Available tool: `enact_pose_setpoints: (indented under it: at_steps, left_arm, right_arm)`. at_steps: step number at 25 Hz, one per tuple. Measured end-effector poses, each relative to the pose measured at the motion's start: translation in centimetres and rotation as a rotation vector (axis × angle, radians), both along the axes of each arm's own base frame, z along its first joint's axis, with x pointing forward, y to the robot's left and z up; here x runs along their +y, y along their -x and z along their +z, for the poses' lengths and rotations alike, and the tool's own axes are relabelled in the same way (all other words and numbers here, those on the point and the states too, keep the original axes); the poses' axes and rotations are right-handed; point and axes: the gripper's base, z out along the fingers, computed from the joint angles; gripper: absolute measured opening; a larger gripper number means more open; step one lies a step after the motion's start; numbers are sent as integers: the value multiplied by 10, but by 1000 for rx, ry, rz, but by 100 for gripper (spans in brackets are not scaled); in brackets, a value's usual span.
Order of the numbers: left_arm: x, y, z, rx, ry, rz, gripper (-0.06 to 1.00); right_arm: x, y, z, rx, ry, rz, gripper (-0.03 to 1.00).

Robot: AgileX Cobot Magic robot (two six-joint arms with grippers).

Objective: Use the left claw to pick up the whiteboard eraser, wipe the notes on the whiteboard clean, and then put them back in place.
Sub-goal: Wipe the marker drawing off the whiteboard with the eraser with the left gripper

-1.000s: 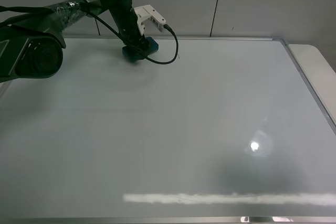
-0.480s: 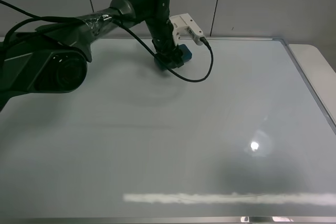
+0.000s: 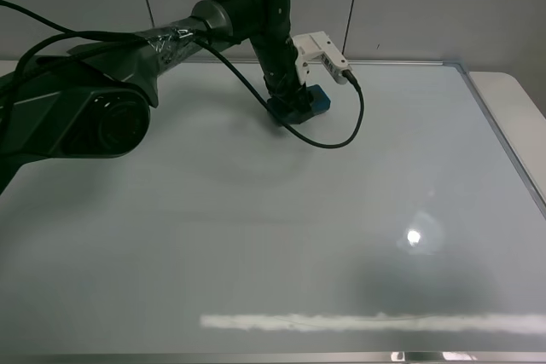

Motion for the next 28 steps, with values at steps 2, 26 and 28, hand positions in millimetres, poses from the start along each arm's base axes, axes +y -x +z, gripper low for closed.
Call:
enact_pose_setpoints:
  at_steps: [2, 26, 28]
  left_arm:
    - [10, -5, -1, 18, -2, 12, 55]
    - [72, -32, -4, 82, -3, 138, 55]
    - [65, -29, -4, 93, 8, 158, 55]
  right_arm:
    - [0, 0, 0, 0, 0, 0, 99]
    - [0, 0, 0, 0, 0, 0, 99]
    - [0, 0, 0, 0, 0, 0, 99]
